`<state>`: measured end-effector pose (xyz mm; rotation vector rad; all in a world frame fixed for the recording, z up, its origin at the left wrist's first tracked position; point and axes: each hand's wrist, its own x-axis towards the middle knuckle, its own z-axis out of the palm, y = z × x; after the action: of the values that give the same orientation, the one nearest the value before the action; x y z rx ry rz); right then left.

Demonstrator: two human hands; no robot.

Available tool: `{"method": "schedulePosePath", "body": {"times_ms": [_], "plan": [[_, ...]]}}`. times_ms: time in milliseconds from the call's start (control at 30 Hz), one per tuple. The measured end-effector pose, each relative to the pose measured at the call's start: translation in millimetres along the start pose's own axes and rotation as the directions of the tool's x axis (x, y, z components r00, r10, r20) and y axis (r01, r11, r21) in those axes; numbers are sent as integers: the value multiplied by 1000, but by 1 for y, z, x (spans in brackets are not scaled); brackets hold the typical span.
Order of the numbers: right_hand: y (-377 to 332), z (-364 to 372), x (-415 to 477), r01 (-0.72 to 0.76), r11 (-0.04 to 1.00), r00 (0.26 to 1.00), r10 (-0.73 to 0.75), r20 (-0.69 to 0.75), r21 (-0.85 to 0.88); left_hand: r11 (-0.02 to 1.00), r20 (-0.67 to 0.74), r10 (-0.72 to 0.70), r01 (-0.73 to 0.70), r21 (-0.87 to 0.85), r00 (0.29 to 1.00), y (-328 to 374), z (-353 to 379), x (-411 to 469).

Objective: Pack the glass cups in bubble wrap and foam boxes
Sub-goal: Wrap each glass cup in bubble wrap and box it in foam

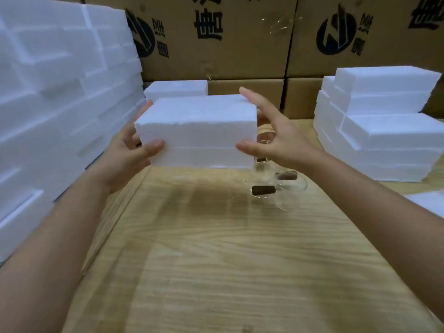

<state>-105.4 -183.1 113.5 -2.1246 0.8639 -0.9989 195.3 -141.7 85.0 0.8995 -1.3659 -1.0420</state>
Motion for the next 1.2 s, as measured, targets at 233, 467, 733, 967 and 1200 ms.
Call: {"method": "schedulePosePath", "body": {"times_ms": [233, 467, 733, 967, 1200], "plan": [[29, 31, 124, 10, 999, 993, -4, 121, -48, 992, -227, 74, -49, 113, 971, -9, -59, 60], [75, 57, 176, -38, 999, 982, 43, 184, -29, 989, -300, 47, -1, 151, 953, -41, -84, 95], [92, 61, 189, -56, 996, 981, 67, 181, -67, 966, -309, 50, 33, 256, 950, -58, -89, 112], [96, 64, 184, -79, 990, 981, 98, 166, -118, 936, -349, 56, 73, 345, 936, -69, -88, 118], [63, 36, 152, -164, 979, 986, 161, -33, -124, 904, -531, 364, -152, 401, 765, -50, -38, 86]]}}
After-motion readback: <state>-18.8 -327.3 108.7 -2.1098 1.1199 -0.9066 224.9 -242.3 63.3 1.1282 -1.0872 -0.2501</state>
